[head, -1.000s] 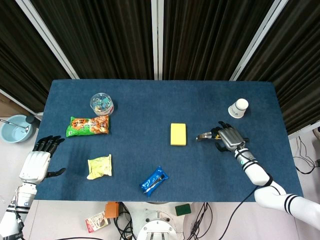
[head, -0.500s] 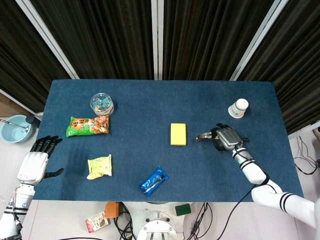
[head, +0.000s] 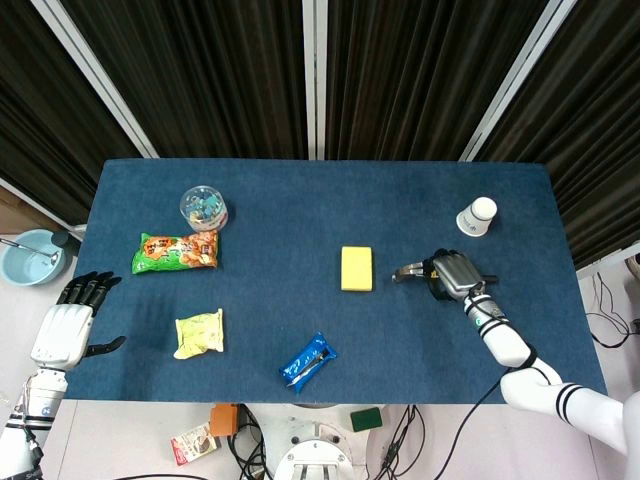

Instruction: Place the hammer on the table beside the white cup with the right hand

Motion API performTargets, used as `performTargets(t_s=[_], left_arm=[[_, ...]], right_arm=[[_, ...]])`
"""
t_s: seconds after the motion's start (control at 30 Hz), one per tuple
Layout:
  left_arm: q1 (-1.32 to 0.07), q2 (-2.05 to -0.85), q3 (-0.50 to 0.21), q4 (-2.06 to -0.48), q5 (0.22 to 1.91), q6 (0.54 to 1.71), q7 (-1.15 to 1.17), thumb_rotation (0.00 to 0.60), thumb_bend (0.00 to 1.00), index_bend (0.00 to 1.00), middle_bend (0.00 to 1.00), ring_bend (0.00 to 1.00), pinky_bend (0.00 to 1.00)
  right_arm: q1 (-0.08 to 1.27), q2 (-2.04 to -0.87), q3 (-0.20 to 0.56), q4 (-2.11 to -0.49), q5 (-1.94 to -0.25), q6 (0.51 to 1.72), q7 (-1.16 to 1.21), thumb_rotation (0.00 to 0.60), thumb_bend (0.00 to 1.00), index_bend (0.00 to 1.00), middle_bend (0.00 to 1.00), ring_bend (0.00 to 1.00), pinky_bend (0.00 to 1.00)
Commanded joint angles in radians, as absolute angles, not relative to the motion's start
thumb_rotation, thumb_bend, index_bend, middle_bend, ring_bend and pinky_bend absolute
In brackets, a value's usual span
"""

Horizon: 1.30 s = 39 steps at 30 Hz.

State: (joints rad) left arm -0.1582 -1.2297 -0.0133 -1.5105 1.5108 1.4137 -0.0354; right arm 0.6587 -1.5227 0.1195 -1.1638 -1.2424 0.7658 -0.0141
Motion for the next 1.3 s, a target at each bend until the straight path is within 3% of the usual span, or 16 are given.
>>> performTargets(t_s=[0.03, 0.23, 0.3, 0.5, 0.67, 0.87, 1.3], left_arm=[[-0.157, -1.23, -0.013, -1.507, 1.511, 1.415, -0.039, 0.6, 0.05, 0.17, 0.12, 0.07, 0.11], [-0.154, -1.233, -0.011, -1.499, 1.51, 1.414, -0.046, 0.6, 0.04, 0.17, 0.12, 0.07, 0.11], [-0.153, -1.235, -0.01, -1.496, 1.509, 1.411, -0.047, 0.6, 0.04, 0.17, 0.12, 0.07, 0.11], [-0.15, -1.24, -0.007, -1.49, 1.506, 1.409, -0.055, 0.6, 0.04, 0.17, 0.12, 0.07, 0.11], [-0.146, -1.239, -0.006, -1.49, 1.506, 1.412, -0.056, 0.6, 0.04, 0.16, 0.12, 0.07, 0.11], [-0.141, -1.236, -0.005, -1.494, 1.51, 1.419, -0.056, 0.6, 0.04, 0.16, 0.12, 0.07, 0.11], [-0.139, -1.232, -0.007, -1.504, 1.514, 1.423, -0.046, 0.6, 0.04, 0.16, 0.12, 0.07, 0.11]], right_arm=[[0.66, -1.523, 0.12, -1.162, -1.246, 0.768, -0.011, 0.6, 0.7, 0.55, 0.45, 0.23, 0.29], [0.661, -1.514, 0.117, -1.167, -1.266, 0.776, 0.007, 0.6, 0.96, 0.61, 0.49, 0.29, 0.33], [0.66, -1.51, 0.117, -1.17, -1.278, 0.785, 0.025, 0.6, 1.0, 0.64, 0.51, 0.31, 0.36], [0.653, -1.502, 0.118, -1.17, -1.313, 0.81, 0.105, 0.6, 1.0, 0.72, 0.58, 0.41, 0.47], [0.643, -1.495, 0.119, -1.176, -1.353, 0.844, 0.197, 0.6, 1.0, 0.81, 0.64, 0.5, 0.65], [0.632, -1.482, 0.131, -1.206, -1.363, 0.871, 0.292, 0.6, 1.0, 0.9, 0.72, 0.62, 0.79], [0.678, -1.426, 0.176, -1.364, -1.276, 0.781, 0.273, 0.6, 1.0, 0.93, 0.83, 0.74, 0.9]])
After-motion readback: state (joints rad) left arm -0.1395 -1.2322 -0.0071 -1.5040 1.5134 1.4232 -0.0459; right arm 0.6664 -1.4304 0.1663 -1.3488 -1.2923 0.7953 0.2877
